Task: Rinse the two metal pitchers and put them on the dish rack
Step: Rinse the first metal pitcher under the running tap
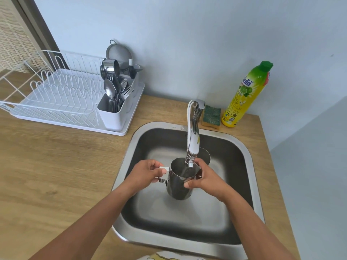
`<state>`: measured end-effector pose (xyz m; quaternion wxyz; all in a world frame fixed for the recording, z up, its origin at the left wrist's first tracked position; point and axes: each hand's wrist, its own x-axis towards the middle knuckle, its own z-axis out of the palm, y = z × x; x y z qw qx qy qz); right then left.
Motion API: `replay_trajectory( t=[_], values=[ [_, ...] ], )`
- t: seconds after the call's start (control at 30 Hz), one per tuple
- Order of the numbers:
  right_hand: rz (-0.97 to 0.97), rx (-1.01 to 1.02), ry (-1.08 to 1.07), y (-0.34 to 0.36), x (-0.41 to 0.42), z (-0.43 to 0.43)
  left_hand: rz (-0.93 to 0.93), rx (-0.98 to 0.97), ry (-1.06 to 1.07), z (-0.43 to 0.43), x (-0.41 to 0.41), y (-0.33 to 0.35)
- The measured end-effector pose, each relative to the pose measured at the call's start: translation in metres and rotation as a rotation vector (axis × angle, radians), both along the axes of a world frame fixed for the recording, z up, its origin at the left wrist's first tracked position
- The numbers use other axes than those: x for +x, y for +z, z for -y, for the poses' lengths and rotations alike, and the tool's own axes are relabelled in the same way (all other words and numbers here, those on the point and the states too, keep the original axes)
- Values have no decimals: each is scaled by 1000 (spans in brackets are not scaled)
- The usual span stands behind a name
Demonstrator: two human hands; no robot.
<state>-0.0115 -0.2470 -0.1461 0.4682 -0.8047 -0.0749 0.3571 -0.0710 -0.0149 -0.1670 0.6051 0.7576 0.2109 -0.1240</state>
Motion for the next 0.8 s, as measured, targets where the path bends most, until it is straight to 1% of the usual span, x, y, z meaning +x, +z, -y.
replay_trajectory(
  t=[0.07,0.17,0.43,0.5,0.63,0.8],
  values=[
    [-4,5,10,-3,-2,-3,1,12,20,-2,1,-3],
    [-55,26,43,-4,0,-1,-21,13,-21,-3,-2,-6],
    [-61,-12,34,-14,-3,-7,-35,36,-14,-7,-3,-10],
    [-97,-1,29,-17,0,-5,-47,39,-33,-6,-5,-10],
    [-93,10,10,-22,-5,-9,-45,58,4,-6,-5,-13],
    [-113,12,16,-21,2,-8,-44,53,-14,-6,-3,-12]
  ],
)
